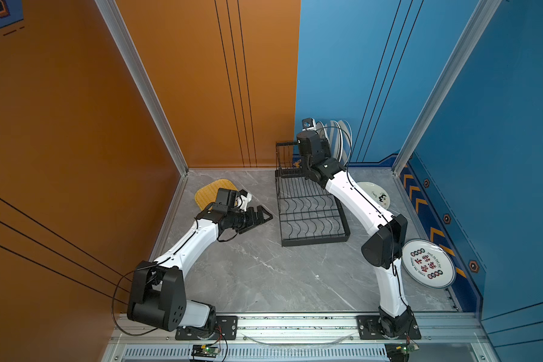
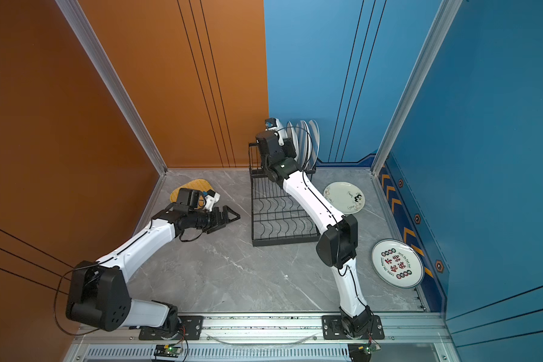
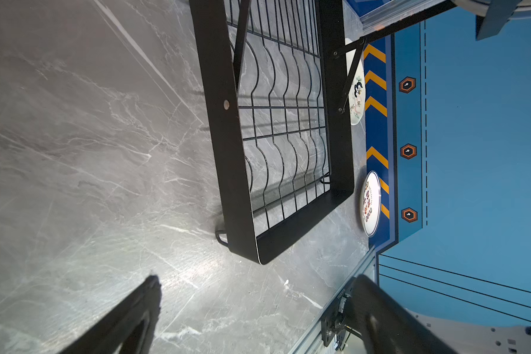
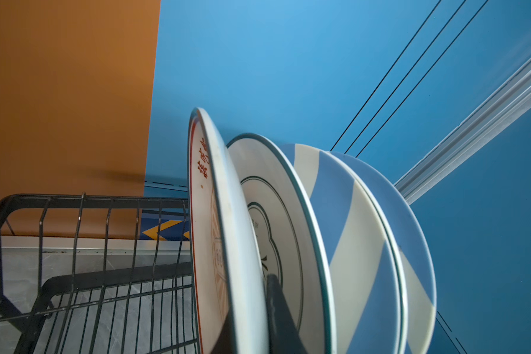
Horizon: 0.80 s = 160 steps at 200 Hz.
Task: Load the plates into the dish rack
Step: 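Lower the sunburst plate into the rack slot beside the cloud-emblem plate with right gripper, then open right gripper and draw it back from the rack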
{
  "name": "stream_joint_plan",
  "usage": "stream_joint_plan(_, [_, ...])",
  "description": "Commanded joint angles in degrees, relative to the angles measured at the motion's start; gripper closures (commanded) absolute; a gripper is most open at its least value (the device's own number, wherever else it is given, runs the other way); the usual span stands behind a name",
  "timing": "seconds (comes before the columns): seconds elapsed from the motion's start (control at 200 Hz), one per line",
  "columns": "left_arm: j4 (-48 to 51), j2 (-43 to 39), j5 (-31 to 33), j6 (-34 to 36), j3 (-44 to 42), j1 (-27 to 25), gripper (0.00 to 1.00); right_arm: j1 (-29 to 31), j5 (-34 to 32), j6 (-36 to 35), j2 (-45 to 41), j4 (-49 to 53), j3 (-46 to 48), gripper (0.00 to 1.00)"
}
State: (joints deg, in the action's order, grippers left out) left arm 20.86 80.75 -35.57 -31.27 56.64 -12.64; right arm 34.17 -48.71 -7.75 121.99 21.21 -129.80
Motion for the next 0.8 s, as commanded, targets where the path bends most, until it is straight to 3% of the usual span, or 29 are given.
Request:
stream_joint_plan(0.0, [1.12,0.41,-0.38,0.76,0.29,0.60,0.02,-0.97,0.14,2.87,-0.28,0.20,-1.40,1.00])
stream_joint_plan(0.185, [1.11,-0.11,-0.20,0.68,-0.17,0.53,0.02,-1.54,1.32,4.47,0.09,1.61,-1.51,1.00])
stream_joint_plan(0.425, [1.13,-0.33,-0.02,0.59,-0.18,0.55,0.02,-1.33,1.60,4.59,-0.40,2.52,-1.60,0.81])
stream_joint_plan(0.796, [0.95,-0.12,-0.06,0.61,-0.04,0.45,0.02,-0.45,1.31,4.41,-2.37,3.71,-1.52,0.64])
